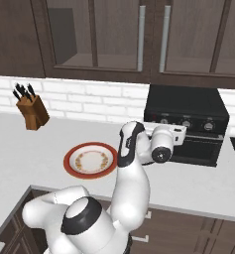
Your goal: Pick up the kebab skewer and baguette bread, and place them inside the toaster oven. Close the toaster oven door and start by setting the timer.
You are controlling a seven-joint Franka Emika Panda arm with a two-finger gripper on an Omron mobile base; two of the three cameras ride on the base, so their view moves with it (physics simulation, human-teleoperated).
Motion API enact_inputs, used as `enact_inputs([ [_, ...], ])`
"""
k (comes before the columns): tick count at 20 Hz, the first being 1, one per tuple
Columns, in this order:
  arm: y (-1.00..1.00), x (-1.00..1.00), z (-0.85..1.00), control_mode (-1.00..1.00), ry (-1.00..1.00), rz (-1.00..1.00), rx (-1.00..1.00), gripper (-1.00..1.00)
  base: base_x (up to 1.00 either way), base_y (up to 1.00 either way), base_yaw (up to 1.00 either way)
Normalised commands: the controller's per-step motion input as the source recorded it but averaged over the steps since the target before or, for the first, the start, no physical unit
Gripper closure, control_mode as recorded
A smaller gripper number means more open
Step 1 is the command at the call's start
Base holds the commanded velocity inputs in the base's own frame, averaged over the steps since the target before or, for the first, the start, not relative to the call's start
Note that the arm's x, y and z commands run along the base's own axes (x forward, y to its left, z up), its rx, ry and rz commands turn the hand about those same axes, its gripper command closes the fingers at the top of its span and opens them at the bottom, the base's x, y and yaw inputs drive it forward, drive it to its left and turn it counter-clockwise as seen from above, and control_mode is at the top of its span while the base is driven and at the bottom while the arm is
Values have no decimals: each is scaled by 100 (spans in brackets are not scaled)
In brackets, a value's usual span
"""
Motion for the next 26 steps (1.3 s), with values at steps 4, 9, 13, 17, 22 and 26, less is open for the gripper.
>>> enact_inputs([
  [4,0,0,4,-100,0,0,1,-100,0,0,0],
  [9,0,0,0,-100,0,0,0,-100,0,0,0],
  [13,0,0,0,-100,0,0,0,100,0,0,0],
  [17,0,0,0,-100,0,0,0,100,0,0,0],
  [22,0,-2,0,-100,0,0,0,100,0,0,0],
  [26,0,-2,0,-100,0,0,0,100,0,0,0],
])
